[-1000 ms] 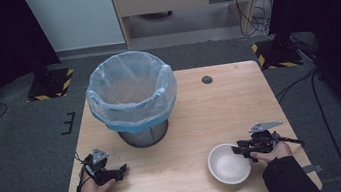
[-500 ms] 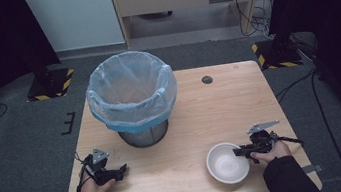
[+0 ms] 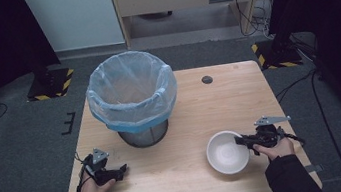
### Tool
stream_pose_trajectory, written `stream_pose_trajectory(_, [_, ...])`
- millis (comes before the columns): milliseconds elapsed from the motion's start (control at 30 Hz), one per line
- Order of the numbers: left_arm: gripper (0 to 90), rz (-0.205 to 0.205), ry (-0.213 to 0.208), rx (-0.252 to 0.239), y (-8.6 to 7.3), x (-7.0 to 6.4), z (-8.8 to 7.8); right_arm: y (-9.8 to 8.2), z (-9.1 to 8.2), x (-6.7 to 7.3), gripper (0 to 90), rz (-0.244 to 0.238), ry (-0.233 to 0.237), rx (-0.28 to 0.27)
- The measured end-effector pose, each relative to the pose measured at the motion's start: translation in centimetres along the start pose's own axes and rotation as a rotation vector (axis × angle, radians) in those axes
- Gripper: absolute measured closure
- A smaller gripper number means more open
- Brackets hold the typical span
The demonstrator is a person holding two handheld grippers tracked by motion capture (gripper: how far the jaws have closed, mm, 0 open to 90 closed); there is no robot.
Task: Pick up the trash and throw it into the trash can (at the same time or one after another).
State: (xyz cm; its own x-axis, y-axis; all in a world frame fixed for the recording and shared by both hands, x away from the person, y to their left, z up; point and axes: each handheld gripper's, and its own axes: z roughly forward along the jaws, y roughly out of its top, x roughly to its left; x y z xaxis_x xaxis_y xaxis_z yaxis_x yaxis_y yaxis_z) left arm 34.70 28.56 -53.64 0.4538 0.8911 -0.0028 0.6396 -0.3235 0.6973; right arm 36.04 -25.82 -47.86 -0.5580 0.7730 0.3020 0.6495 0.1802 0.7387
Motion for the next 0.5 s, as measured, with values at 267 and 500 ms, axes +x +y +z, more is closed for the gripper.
stream_pose_trajectory(267, [0.0,0.000,0.000,0.000,0.0,0.0,0.0,0.9,-1.0,0.2,83.3,0.021,-0.058,-0.144])
stream_pose_trajectory(500, [0.0,0.000,0.000,0.000,0.0,0.0,0.0,1.8,-1.9,0.0,83.4,0.053,-0.115,-0.293])
